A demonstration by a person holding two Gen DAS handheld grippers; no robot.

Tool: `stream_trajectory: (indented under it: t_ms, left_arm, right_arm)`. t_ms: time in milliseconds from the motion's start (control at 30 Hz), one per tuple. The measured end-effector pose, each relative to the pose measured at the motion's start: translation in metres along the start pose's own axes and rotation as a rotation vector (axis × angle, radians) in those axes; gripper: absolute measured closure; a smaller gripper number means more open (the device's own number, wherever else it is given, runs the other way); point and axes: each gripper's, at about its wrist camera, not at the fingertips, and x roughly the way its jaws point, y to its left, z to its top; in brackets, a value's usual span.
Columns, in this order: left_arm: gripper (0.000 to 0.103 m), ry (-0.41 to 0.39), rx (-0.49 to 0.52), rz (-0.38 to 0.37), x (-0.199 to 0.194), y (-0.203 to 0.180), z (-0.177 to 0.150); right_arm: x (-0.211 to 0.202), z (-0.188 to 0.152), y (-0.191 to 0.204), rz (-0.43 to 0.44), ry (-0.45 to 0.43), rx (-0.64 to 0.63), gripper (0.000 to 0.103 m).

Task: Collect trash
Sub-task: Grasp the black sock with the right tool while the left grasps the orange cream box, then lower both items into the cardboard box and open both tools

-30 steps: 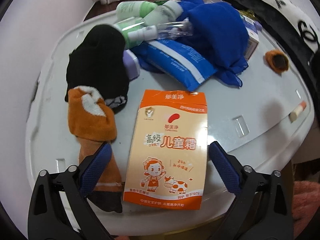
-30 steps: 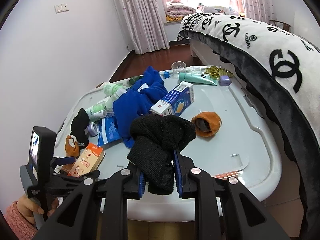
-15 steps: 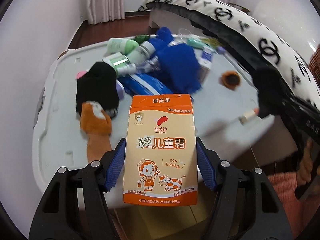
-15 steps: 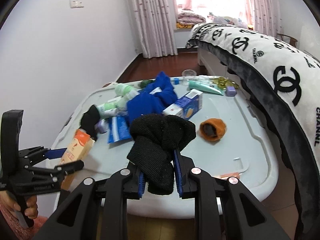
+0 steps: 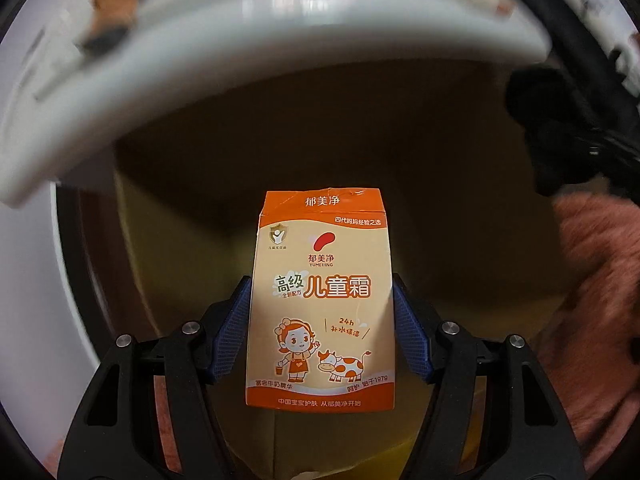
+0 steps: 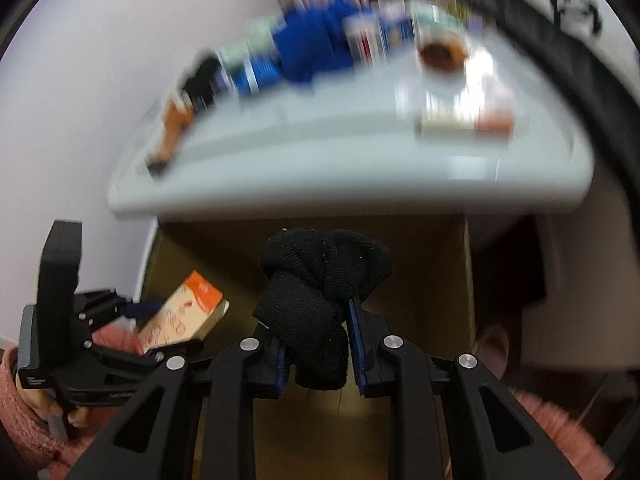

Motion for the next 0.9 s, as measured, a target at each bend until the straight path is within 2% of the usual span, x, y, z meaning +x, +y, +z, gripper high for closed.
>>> stream_trajectory:
  t_ms: [33, 67, 100, 133, 200, 367, 433, 500, 533, 600, 667, 733, 800, 867, 900]
  left_arm:
    - [0.037, 0.034, -0.002, 0.019, 0.011, 0.0, 0.0]
    - [0.037, 0.062, -0.009, 0.034, 0.019, 0.002, 0.0]
    - [0.03, 0.099, -0.019, 0.043, 0.028, 0.004, 0.0]
    - [0.026, 0.14, -0.041, 0.049, 0.038, 0.009, 0.0]
    - [0.026, 0.172, -0.076, 0.062, 0.046, 0.016, 0.0]
    - [0.023, 0.13, -0.124, 0.048, 0.035, 0.03, 0.008]
    - [0.023, 0.085, -0.124, 0.05, 0.024, 0.033, 0.012]
    - [0.023, 0.005, -0.117, 0.041, 0.007, 0.03, 0.015]
    - [0.023, -0.07, -0.103, 0.029, -0.012, 0.028, 0.017]
    - [0.022, -0.242, -0.092, 0.015, -0.056, 0.031, 0.018]
    - [0.01, -0.372, -0.114, 0.06, -0.086, 0.039, 0.028]
    - [0.009, -0.473, -0.178, 0.158, -0.112, 0.06, 0.049]
    - [0.009, -0.495, -0.232, 0.222, -0.114, 0.084, 0.074]
    - [0.009, -0.471, -0.291, 0.297, -0.112, 0.114, 0.109]
    - [0.009, -0.457, -0.312, 0.303, -0.112, 0.126, 0.12]
  right_arm:
    - [0.008, -0.004, -0.003, -0.019, 0.031, 0.013, 0.069]
    - [0.018, -0.008, -0.007, -0.055, 0.067, 0.036, 0.05]
    - [0.027, -0.011, -0.014, -0.082, 0.102, 0.064, 0.033]
    - [0.033, -0.013, -0.021, -0.096, 0.127, 0.091, 0.032]
    - [0.037, -0.015, -0.029, -0.115, 0.142, 0.124, 0.032]
    - [0.031, -0.014, -0.038, -0.118, 0.123, 0.174, 0.029]
    - [0.028, -0.013, -0.038, -0.129, 0.106, 0.17, 0.029]
    - [0.019, -0.009, -0.036, -0.125, 0.069, 0.161, 0.029]
    - [0.011, -0.007, -0.034, -0.117, 0.033, 0.151, 0.029]
    - [0.002, 0.0, -0.035, -0.124, -0.035, 0.134, 0.021]
    - [-0.01, 0.004, -0.03, -0.14, -0.109, 0.107, 0.021]
    - [-0.014, 0.008, -0.028, -0.135, -0.126, 0.096, 0.021]
    - [-0.012, 0.008, -0.027, -0.112, -0.122, 0.096, 0.021]
    - [-0.01, 0.009, -0.022, -0.107, -0.119, 0.094, 0.021]
    - [-0.011, 0.01, -0.021, -0.11, -0.125, 0.089, 0.021]
